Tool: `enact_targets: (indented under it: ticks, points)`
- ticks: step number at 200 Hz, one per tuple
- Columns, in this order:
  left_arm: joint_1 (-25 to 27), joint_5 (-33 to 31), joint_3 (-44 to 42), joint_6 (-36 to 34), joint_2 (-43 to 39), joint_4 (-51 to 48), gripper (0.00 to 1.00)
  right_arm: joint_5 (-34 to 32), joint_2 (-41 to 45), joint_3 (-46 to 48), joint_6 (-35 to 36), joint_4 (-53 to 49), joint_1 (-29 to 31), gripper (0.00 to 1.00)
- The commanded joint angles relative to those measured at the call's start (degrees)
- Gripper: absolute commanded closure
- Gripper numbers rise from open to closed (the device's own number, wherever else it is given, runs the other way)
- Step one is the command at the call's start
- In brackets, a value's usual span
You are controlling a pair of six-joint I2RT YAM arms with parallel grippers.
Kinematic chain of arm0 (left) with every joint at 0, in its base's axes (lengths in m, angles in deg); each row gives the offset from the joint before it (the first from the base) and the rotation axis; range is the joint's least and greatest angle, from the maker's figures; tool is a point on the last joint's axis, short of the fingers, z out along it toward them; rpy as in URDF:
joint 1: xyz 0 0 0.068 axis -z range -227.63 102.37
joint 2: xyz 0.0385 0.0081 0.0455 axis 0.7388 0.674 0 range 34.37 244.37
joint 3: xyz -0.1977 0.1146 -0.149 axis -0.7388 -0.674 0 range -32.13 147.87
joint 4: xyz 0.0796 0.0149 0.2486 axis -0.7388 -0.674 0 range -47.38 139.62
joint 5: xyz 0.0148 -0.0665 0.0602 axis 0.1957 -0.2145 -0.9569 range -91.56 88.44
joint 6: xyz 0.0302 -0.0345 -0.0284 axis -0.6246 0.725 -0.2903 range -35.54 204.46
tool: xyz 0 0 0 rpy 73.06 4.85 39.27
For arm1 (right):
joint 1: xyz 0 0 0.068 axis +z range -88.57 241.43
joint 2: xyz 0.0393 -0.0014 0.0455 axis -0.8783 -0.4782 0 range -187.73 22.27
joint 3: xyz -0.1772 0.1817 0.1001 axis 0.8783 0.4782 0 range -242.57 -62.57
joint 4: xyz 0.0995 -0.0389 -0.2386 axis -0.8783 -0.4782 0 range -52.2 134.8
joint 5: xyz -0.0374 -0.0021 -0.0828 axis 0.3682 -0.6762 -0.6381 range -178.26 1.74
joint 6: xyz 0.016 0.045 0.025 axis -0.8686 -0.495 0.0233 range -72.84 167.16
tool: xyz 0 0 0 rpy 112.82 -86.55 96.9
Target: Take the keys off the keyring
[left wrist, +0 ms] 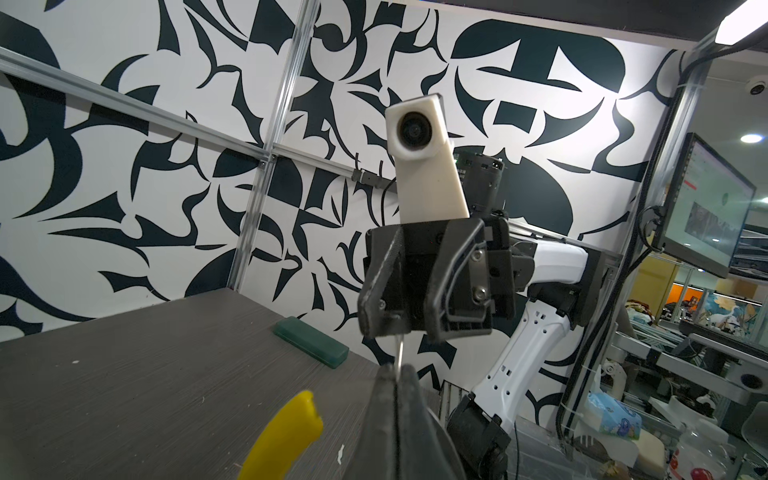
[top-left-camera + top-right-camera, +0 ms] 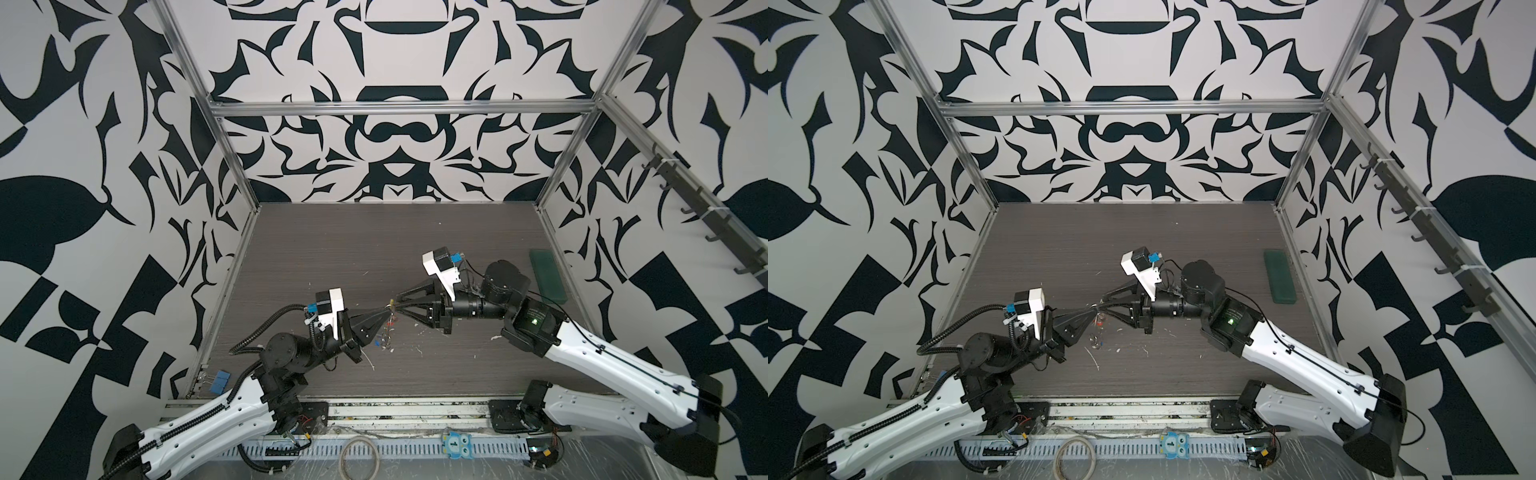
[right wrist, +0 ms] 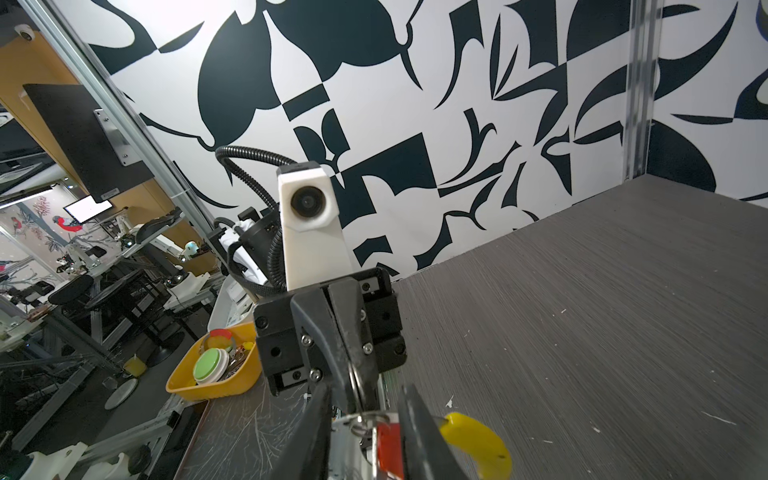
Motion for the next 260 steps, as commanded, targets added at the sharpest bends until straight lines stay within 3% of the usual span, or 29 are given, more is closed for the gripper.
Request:
enact_targets:
  ticks: [1,88,149,174,220,239,260]
  points:
    - [-0.17,0.42,-0.27,0.77,-0.57,3.41,1.0,0.11,-0.19,0.6,-2.31,5.04,-0.24,0.7]
    - [-0.15,-0.47,0.08,0.69,1.05,3.4,1.0,1.87,-0.63,1.23,-4.35,7.53,-0.07,0.9]
    - [-0.15,-0.98,0.26,0.6,0.81,3.4,1.0,1.43,0.32,2.54,-4.39,6.34,0.03,0.88]
    - [-0.15,-1.2,0.43,0.6,0.94,3.31,1.0,1.31,0.59,2.8,-4.59,6.21,0.15,0.82]
    - [-0.2,-1.52,0.87,0.56,1.06,2.38,1.0,1.02,0.96,3.05,-4.4,5.64,0.28,1.0]
    - [-0.15,-2.44,1.33,0.79,0.75,0.43,1.0,-0.56,1.92,2.25,-2.9,2.32,0.26,1.0]
    - [-0.18,-4.31,1.57,0.95,-1.16,-3.32,0.71,-2.86,3.32,-0.42,0.94,-6.35,0.28,1.0]
